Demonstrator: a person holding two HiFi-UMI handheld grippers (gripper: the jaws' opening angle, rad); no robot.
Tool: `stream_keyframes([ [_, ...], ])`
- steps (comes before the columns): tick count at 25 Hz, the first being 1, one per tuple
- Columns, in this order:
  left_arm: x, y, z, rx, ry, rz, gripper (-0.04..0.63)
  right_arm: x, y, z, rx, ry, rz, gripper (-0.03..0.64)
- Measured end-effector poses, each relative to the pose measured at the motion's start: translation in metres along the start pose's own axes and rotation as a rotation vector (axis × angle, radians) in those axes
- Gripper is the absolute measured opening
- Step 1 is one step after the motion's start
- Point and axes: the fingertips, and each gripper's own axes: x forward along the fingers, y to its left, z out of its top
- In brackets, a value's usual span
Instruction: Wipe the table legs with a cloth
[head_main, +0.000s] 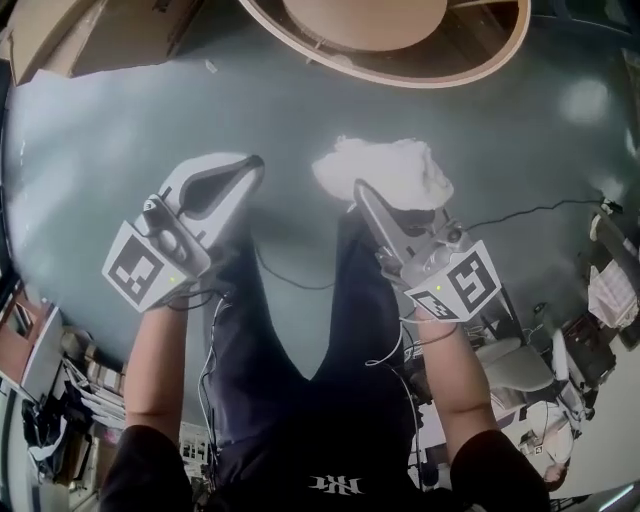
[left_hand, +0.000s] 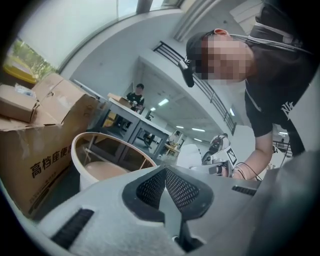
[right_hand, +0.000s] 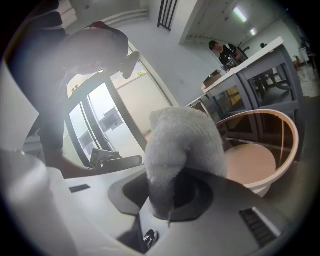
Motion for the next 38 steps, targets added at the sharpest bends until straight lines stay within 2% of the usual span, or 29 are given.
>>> stream_keyframes([
  [5, -0.003, 0.038, -0.024, 0.018, 0.001, 0.005, 0.005, 0.053, -0.012, -0.036, -0.058, -0.004, 0.042, 0.080],
  [8, -0.007, 0.055, -0.035, 0.033, -0.011, -0.011, 0.005, 0.081, -0.022, -0.063, -0.084, 0.014, 0.031, 0.080],
  [16, -0.018, 0.090, -0.064, 0.059, -0.019, -0.014, 0.005, 0.127, -0.062, -0.103, -0.133, -0.008, -0.049, 0.080],
  [23, -0.017, 0.126, -0.115, 0.075, 0.020, -0.056, 0.005, 0.171, -0.111, -0.131, -0.214, -0.042, -0.121, 0.080],
  [29, -0.009, 0.130, -0.115, 0.137, 0.015, -0.057, 0.005, 0.175, -0.117, -0.129, -0.287, -0.072, -0.175, 0.080],
  [33, 0.009, 0.152, -0.134, 0.126, -0.004, -0.042, 0.005, 0.186, -0.143, -0.147, -0.290, -0.084, -0.225, 0.080],
  [38, 0.021, 0.156, -0.151, 0.135, 0.002, -0.076, 0.005, 0.197, -0.161, -0.166, -0.292, -0.083, -0.262, 0.078],
])
